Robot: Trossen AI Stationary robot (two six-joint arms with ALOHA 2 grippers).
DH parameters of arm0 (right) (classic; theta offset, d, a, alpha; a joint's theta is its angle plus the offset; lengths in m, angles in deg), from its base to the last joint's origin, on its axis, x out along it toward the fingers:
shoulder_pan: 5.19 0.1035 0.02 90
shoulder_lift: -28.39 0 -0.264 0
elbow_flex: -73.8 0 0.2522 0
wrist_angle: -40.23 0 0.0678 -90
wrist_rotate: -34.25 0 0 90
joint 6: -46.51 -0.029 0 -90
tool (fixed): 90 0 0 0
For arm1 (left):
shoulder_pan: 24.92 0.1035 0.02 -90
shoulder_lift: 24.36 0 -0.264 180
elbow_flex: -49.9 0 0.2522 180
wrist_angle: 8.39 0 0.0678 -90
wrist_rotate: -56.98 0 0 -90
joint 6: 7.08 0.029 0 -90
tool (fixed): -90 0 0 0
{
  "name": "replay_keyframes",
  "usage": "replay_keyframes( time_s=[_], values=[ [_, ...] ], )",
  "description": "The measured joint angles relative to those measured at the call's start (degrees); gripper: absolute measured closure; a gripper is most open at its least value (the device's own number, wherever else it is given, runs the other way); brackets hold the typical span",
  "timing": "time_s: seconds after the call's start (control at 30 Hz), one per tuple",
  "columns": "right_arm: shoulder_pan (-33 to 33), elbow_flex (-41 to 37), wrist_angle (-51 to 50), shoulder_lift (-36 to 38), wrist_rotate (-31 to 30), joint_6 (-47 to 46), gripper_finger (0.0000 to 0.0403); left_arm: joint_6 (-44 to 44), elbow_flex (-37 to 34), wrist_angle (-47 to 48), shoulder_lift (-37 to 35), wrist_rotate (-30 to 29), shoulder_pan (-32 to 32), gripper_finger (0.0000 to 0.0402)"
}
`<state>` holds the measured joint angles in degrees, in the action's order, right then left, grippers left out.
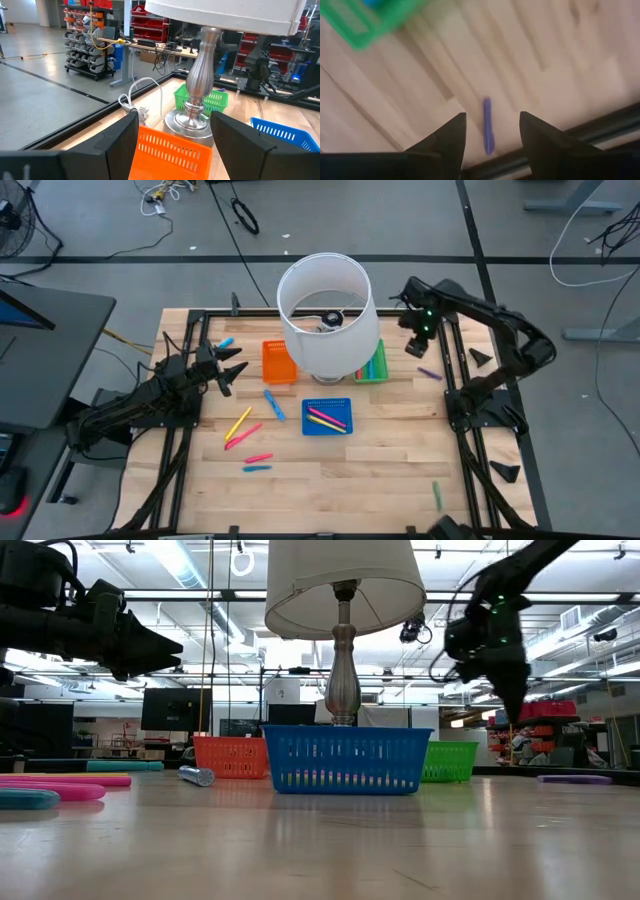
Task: Pick & Place Markers
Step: Put the purple small highlighter pen into the orange bin
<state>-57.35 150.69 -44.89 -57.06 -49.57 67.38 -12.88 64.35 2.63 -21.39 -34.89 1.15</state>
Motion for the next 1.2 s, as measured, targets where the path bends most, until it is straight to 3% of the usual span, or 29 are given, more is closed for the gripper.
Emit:
replay_keyframes(
  time_s=[0.43,1.2],
  values=[
    [-2.95,-14.79,2.24,9.56,-8.28,3.64,0.0218,0.0,-0.01,0.0,0.01,0.0,0.01,0.0149],
    [-2.93,-15.33,5.86,9.7,-8.29,3.66,0.0218,0.0,0.0,0.0,0.01,0.0,0.02,0.0149]
  ],
)
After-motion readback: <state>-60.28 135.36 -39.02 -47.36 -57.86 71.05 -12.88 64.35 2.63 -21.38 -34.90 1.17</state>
